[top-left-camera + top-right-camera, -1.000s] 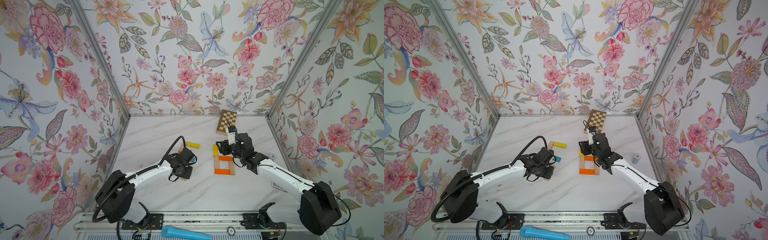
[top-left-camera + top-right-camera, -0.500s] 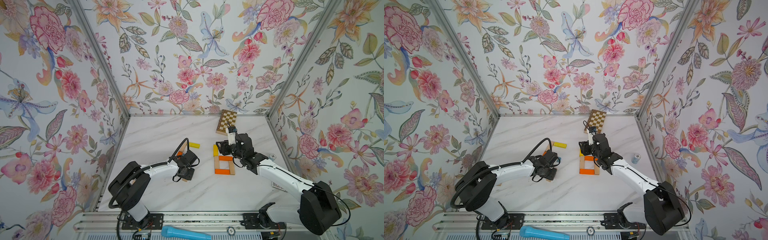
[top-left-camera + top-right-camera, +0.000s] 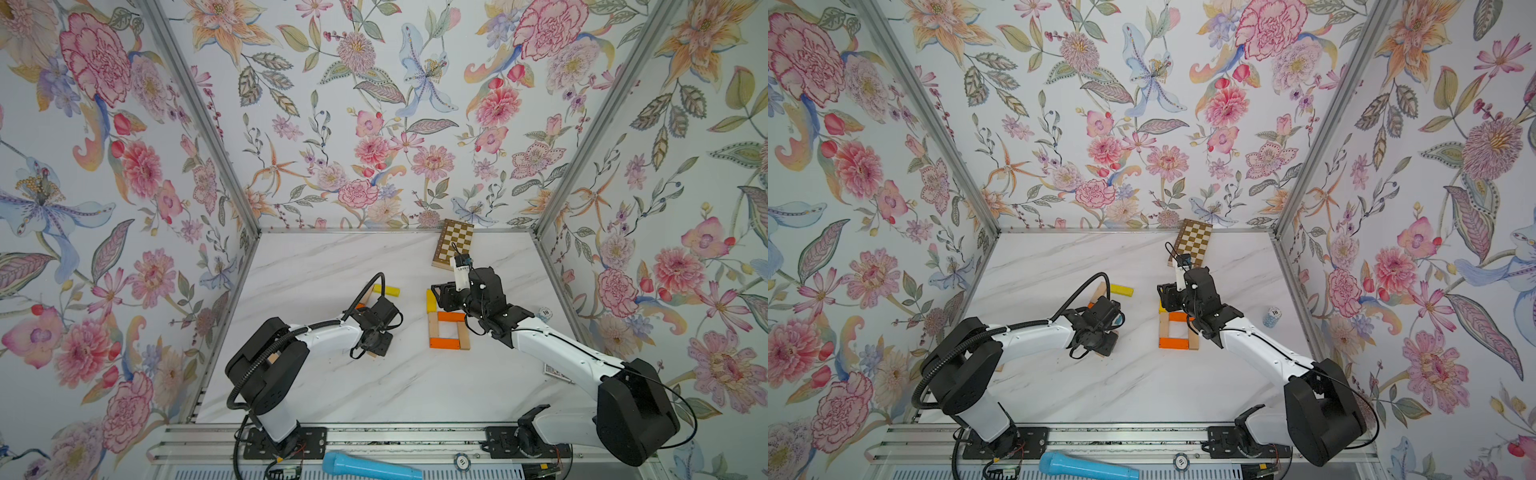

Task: Assemble the number 6 with building blocks
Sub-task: Assemble the building block at the center of the board.

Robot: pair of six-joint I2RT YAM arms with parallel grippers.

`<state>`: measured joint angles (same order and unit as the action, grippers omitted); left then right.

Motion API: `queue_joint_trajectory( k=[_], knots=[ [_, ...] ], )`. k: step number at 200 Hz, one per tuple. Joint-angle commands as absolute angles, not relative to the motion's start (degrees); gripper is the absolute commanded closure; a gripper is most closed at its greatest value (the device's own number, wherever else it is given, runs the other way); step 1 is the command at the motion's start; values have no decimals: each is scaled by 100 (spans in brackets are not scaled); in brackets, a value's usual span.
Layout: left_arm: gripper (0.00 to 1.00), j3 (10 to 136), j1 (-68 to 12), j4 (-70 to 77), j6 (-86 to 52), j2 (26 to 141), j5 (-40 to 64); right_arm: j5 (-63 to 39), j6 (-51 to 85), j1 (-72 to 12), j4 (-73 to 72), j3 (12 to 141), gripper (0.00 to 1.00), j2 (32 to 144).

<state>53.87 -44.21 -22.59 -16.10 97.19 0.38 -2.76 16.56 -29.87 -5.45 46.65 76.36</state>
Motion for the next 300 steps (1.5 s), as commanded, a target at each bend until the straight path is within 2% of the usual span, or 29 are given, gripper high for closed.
queue_joint_trajectory(
  k=[1, 300],
  knots=[
    [68, 5388, -4311, -2403, -1494, 9928, -11, -369, 1652, -2953, -606, 4685, 42, 7716],
    [66, 5546, -4034, -2303, -1433, 10196, 255, -454, 1671, -3014, -552, 4731, 41, 7785]
  ],
)
